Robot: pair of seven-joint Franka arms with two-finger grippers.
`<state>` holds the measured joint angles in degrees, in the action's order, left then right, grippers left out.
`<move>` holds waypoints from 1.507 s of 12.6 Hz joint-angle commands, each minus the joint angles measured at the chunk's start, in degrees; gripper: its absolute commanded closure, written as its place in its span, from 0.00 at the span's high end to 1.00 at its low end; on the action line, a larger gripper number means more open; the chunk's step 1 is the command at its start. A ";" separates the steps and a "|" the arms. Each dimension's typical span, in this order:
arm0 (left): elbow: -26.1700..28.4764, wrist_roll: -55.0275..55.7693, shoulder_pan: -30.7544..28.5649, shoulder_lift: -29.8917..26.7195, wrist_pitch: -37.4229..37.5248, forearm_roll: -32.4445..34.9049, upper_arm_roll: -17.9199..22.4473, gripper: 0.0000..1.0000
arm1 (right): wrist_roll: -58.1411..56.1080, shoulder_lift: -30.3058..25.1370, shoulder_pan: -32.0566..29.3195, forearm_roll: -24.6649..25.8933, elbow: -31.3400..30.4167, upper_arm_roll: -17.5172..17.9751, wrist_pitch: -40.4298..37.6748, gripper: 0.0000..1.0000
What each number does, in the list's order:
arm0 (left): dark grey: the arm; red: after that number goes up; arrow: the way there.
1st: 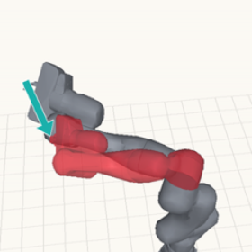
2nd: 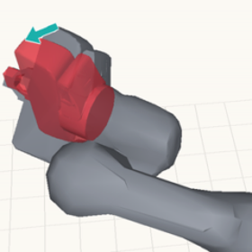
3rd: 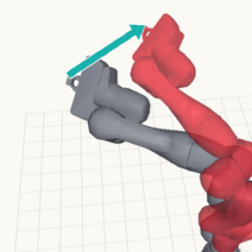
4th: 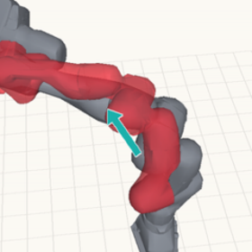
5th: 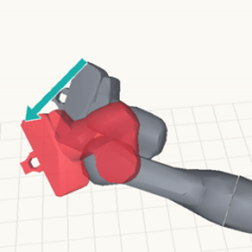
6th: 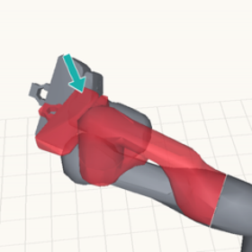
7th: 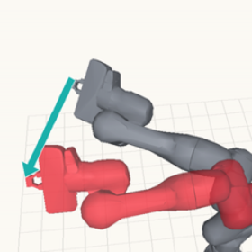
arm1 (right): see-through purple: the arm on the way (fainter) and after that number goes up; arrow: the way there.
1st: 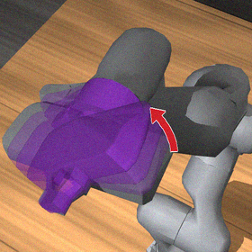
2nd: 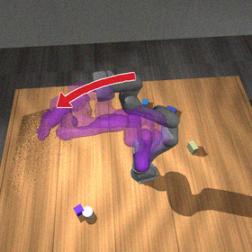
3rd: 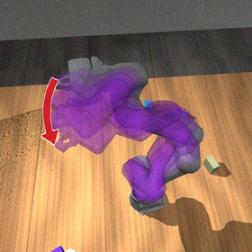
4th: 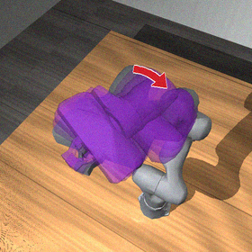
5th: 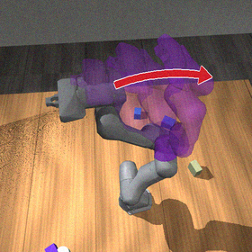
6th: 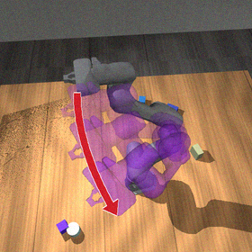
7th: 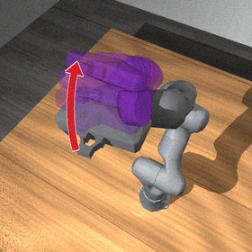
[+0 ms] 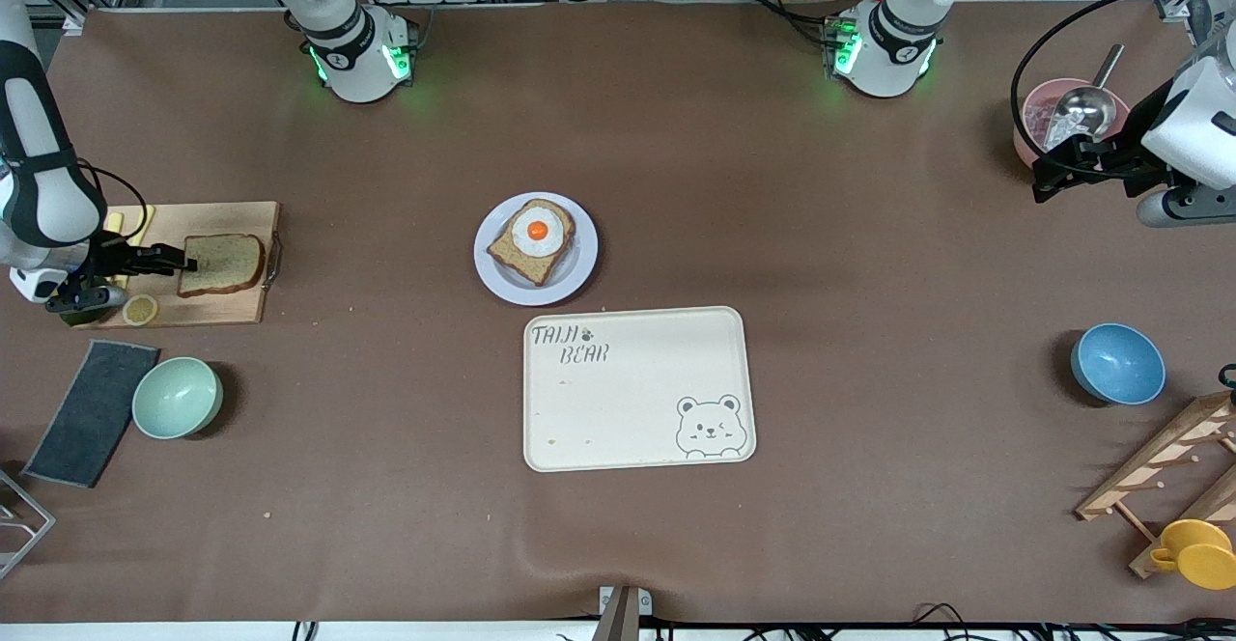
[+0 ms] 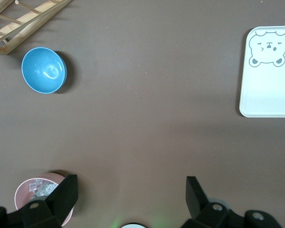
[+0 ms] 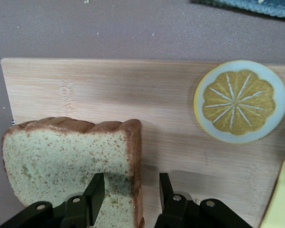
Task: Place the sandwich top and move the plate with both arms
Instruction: 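Grasp the bread slice with the right gripper and lift it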
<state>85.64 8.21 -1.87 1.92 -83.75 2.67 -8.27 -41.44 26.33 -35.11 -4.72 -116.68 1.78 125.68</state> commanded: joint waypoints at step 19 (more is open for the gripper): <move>0.85 0.57 -0.85 0.63 -0.71 0.14 -0.08 1.00 | 5.49 -0.40 6.97 -8.89 10.59 2.35 -25.73 0.00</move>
<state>86.39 8.22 -2.81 2.29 -83.83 2.67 -8.09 -38.29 26.46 -30.80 -11.45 -106.51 4.16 102.32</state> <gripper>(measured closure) 0.000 0.952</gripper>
